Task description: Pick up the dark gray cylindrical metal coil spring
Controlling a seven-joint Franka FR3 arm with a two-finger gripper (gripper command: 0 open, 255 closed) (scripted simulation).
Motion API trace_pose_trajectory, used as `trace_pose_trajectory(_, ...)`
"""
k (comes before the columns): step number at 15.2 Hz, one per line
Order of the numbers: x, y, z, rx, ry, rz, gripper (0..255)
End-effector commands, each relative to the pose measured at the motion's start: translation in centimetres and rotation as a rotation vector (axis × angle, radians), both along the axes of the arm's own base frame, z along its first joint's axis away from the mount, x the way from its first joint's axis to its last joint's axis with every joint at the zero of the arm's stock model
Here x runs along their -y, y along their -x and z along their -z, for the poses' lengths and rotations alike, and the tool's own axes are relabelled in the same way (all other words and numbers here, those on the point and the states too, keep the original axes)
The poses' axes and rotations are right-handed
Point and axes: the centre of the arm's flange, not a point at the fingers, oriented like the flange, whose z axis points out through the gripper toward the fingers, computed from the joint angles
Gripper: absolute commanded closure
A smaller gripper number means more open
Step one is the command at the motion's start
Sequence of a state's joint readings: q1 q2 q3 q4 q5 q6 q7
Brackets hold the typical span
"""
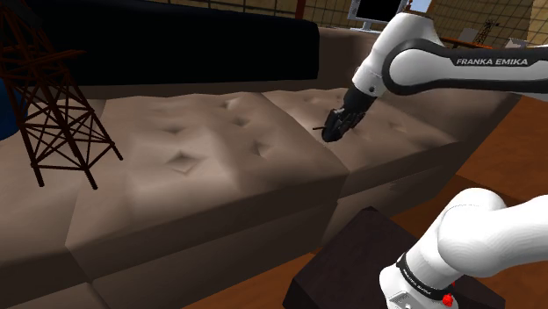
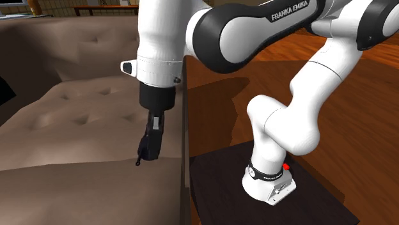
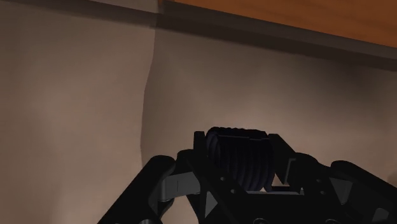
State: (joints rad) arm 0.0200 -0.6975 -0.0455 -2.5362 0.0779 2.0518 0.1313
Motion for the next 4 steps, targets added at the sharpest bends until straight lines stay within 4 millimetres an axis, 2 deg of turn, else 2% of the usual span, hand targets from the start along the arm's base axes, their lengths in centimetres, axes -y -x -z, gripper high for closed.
trace_pose_trajectory(1, -0.14, -0.01, -1.04, 0.000, 0.000, 0.000, 255)
trace_pose_trajectory(4, -0.14, -0.01, -1.64, 0.000, 0.000, 0.000, 255)
